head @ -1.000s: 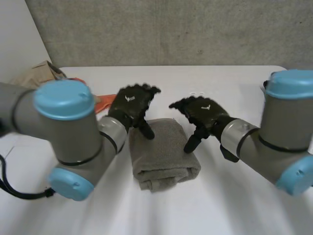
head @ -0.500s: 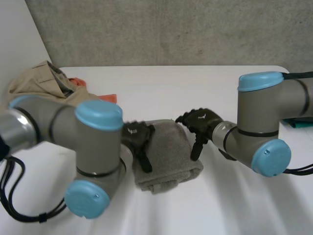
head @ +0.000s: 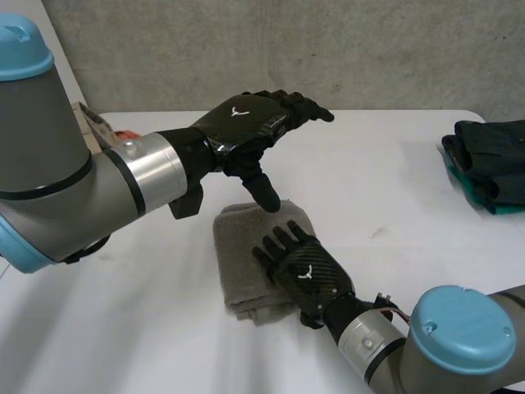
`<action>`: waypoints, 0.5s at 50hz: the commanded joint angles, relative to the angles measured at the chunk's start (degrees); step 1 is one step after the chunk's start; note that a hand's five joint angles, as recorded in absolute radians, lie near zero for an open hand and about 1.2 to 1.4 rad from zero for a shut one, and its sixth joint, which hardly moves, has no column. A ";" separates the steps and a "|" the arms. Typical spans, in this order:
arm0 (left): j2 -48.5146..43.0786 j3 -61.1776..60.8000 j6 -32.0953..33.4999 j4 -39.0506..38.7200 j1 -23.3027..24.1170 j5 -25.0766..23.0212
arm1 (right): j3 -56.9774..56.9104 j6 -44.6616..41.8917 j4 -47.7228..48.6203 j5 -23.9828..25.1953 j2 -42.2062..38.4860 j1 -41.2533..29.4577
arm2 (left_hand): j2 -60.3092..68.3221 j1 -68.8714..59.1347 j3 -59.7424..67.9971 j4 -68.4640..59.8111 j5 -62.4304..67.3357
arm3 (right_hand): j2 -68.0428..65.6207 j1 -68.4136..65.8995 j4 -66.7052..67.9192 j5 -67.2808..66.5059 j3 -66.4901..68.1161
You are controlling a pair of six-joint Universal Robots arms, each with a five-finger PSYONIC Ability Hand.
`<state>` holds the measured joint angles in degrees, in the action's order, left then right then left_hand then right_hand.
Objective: Fold the laundry.
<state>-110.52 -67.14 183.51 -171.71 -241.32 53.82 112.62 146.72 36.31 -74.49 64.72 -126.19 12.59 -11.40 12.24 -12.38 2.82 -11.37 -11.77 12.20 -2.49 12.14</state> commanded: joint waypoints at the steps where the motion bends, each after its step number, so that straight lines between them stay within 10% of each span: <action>1: -0.66 1.31 0.01 0.93 0.15 0.41 | -3.90 -0.38 0.95 0.04 -4.68 0.24 | 0.32 -1.51 0.66 -0.52 0.08 | 1.37 1.77 -2.20 2.49 -2.14; 25: -0.93 1.40 0.01 0.85 0.24 0.32 | -15.49 1.03 1.31 -0.31 -12.07 0.33 | 0.32 -1.51 0.67 -0.52 0.09 | -15.18 -14.78 14.35 -14.06 14.41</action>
<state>-111.60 -65.82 183.51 -170.86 -241.04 54.16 99.98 147.39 37.85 -74.76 53.96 -125.79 12.59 -11.41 12.25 -12.38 2.82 -19.30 -20.41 20.17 -8.19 20.24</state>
